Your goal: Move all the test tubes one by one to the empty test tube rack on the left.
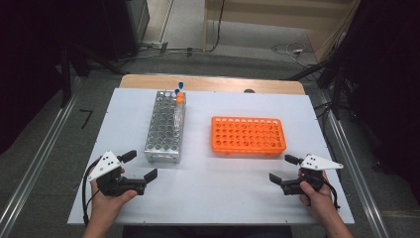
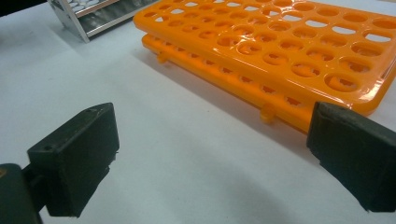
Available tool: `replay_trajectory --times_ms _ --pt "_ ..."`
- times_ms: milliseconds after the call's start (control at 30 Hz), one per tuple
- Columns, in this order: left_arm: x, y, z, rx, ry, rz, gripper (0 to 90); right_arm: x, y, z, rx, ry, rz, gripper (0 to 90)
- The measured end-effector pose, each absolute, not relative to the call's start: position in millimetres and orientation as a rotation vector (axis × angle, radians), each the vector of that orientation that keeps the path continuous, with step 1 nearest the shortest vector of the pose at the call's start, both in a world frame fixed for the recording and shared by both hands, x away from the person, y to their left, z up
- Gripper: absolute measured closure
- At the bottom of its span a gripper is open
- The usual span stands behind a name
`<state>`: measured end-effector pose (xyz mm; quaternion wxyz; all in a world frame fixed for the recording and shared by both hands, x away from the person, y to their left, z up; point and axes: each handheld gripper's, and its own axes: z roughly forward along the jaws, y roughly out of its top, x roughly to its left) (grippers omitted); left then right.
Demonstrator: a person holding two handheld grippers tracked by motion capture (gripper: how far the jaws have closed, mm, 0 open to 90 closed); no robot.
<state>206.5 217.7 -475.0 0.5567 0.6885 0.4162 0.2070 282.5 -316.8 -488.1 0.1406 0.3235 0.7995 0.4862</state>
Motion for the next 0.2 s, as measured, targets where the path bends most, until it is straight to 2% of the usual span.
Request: replay_trajectory --times_ms 200 --pt "207.4 218.0 -476.0 1.625 0.988 0.488 0.3 282.3 -317.0 -488.1 0.93 2.312 1.4 1.0"
